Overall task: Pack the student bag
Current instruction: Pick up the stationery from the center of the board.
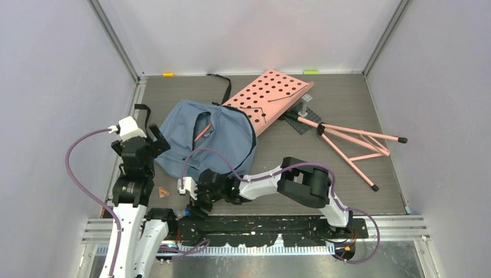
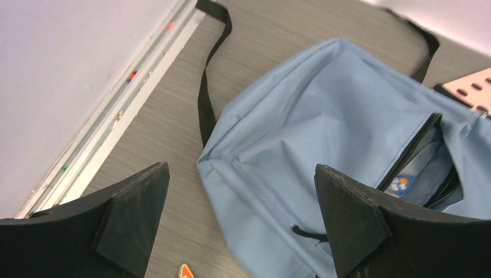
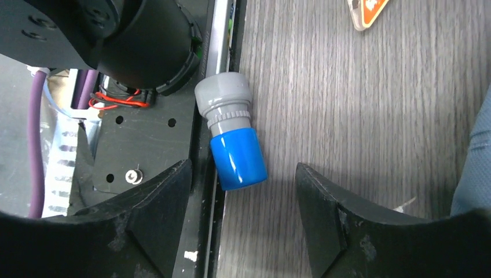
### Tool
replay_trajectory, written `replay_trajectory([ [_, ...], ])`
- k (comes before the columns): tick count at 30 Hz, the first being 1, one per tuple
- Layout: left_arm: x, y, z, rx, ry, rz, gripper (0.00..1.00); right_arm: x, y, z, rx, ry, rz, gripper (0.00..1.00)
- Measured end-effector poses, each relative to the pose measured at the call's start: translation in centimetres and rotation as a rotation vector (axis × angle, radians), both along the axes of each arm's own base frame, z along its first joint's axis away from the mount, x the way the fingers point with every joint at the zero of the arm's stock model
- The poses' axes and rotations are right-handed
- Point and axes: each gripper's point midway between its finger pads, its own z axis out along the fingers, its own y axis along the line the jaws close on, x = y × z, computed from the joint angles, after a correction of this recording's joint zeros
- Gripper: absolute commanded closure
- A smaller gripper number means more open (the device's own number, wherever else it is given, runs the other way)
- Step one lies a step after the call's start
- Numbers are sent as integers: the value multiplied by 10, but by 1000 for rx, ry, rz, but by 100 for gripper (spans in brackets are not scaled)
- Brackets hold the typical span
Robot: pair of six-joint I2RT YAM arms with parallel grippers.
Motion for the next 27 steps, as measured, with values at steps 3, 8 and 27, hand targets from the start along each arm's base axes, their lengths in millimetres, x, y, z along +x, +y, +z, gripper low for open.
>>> replay_trajectory([
  [3,2,0,10,0,-49,3,0,1,6,-1,12,-28,15,28],
  [8,12,-9,8,0,-38,-56,0,5,20,-3,29,-77,30,35],
  [27,21,-12,0,-23,-3,-58,0,8,-2,13,-26,-148,-55,99],
])
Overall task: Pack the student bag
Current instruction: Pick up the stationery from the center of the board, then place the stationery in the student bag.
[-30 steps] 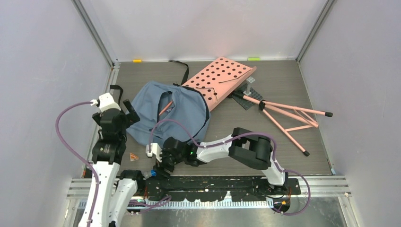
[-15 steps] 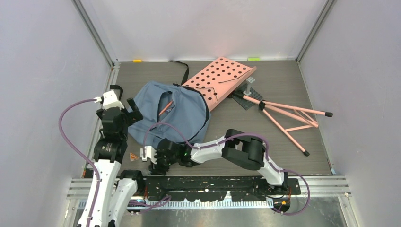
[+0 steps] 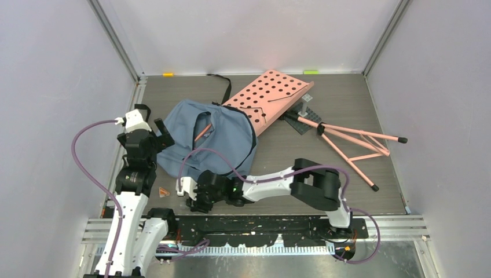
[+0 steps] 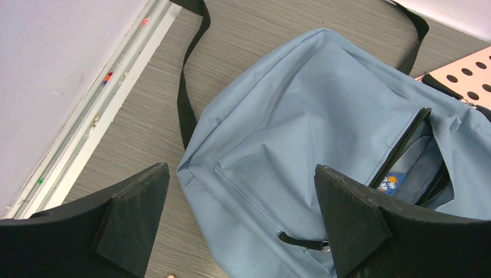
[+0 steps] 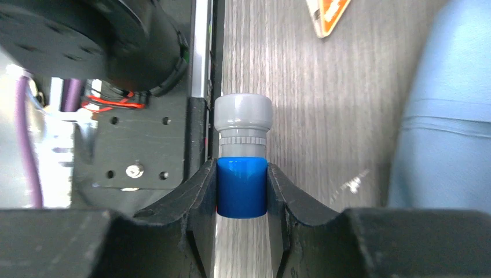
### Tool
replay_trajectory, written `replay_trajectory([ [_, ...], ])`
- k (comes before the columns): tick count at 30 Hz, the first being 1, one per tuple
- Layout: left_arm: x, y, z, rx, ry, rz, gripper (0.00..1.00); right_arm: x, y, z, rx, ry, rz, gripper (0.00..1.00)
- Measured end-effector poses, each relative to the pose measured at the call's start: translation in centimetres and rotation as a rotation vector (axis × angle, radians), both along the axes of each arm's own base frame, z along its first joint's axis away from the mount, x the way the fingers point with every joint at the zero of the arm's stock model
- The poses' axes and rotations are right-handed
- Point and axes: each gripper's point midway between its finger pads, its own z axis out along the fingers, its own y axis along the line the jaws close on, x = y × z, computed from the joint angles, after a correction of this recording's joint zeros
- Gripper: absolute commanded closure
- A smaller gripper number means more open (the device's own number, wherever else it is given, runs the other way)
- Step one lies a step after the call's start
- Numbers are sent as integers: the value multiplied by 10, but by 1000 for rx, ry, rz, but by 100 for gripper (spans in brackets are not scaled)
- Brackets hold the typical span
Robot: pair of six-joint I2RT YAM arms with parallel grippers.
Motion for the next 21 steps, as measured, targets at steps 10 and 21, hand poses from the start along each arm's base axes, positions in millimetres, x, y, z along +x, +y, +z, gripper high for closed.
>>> replay_trajectory([
  [10,-7,0,-11,-4,48,5,0,23,-53,143,33,37,-201,99],
  [21,-15,-28,-45,-141,86,-96,0,168,-127,214,-20,132,-673,99],
])
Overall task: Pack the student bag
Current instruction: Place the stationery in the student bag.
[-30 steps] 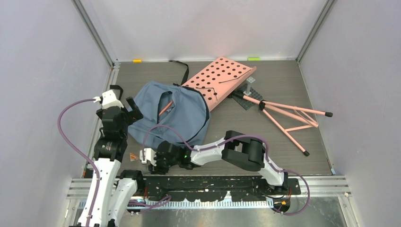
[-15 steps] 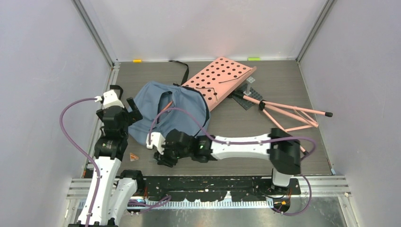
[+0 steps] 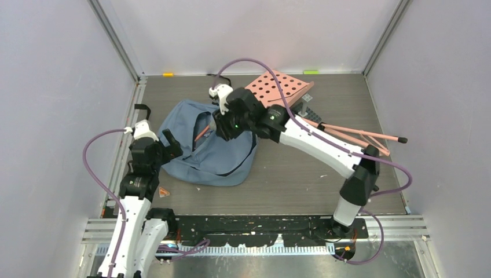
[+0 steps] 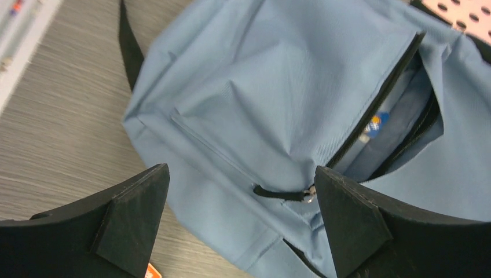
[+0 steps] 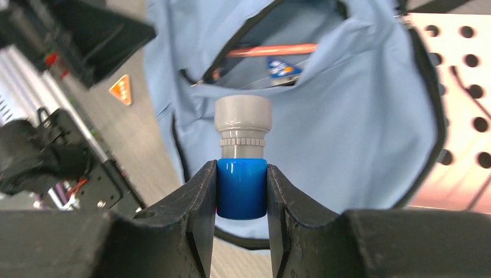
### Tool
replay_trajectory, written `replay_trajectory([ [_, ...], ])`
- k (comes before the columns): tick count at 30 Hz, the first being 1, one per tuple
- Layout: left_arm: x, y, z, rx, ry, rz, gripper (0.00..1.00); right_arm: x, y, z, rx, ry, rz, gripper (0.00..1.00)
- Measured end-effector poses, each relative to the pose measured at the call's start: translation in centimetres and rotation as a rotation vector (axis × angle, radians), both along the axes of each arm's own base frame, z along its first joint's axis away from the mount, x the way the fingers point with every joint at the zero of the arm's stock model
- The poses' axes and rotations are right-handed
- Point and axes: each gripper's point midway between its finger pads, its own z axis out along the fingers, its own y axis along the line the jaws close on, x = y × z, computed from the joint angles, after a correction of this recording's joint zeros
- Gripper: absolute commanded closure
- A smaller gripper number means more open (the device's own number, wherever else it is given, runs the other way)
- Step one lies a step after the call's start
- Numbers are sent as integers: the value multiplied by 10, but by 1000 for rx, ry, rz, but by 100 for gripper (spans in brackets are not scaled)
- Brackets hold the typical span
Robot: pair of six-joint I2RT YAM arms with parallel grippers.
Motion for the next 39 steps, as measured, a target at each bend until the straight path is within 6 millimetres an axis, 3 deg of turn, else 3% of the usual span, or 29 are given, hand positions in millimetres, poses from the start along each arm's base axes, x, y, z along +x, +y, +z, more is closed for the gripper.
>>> replay_trajectory([
  [4,-2,-12,-18,-20,40,-66,0,38,0,-3,-63,18,-80,99],
  [9,5,-21,-24,72,62,-212,0,55,0,-34,-167,79,-102,100],
  [16,9,-26,-44,225,141,-395,0,63,13,-59,-229,137,-69,100],
  [29,6,-24,-71,369,218,-547,0,73,28,-52,-223,119,-44,100],
  [36,7,-30,-82,353,249,-597,1,80,36,-80,-267,148,-37,100],
  [39,9,-33,-80,353,232,-608,9,84,42,-89,-273,152,-32,95],
])
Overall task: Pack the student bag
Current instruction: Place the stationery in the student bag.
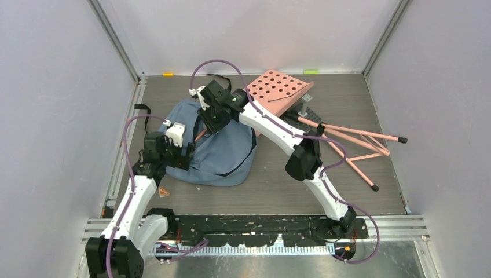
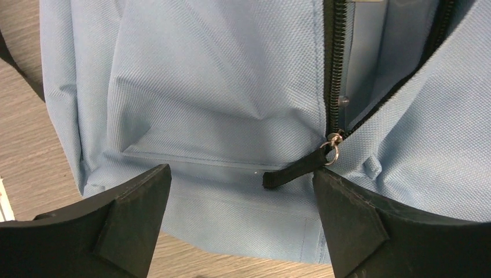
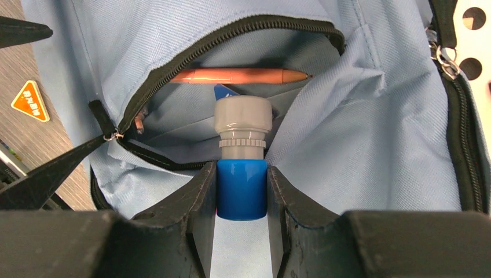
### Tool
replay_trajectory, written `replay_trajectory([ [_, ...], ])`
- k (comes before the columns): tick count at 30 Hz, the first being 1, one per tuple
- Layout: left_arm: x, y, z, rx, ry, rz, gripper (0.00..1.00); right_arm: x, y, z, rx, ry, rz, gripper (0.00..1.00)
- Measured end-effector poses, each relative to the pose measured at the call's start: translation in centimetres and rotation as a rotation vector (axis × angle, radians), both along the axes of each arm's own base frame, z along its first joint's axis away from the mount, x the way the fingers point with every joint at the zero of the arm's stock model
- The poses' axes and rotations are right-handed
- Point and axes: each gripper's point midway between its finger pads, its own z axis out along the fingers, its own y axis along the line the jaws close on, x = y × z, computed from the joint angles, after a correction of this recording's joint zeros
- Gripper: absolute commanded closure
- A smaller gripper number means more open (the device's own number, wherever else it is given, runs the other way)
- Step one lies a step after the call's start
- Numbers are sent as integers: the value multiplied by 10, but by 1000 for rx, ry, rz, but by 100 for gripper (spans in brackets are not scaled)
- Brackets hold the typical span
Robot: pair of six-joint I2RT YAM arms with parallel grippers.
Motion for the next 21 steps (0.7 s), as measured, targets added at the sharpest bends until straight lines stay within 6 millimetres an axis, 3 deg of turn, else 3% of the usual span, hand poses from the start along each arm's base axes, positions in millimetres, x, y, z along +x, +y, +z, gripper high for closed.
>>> replay_trajectory([
  [7,-1,-9,2,-31,-6,-41,27,6,9,-4,18,-9,2,80],
  [9,-1,-11,2,-37,-6,-50,29,8,12,-4,30,-13,1,72],
  [10,-1,-12,2,-42,-6,-55,30,10,15,-4,37,-17,1,63],
  [14,-2,-18,1,-64,2,-81,33,12,20,-2,64,-19,4,49],
  [17,-3,-21,0,-76,12,-95,36,13,26,3,93,-23,8,44],
  [21,-3,-24,-1,-82,14,-118,54,15,28,5,112,-24,6,42],
])
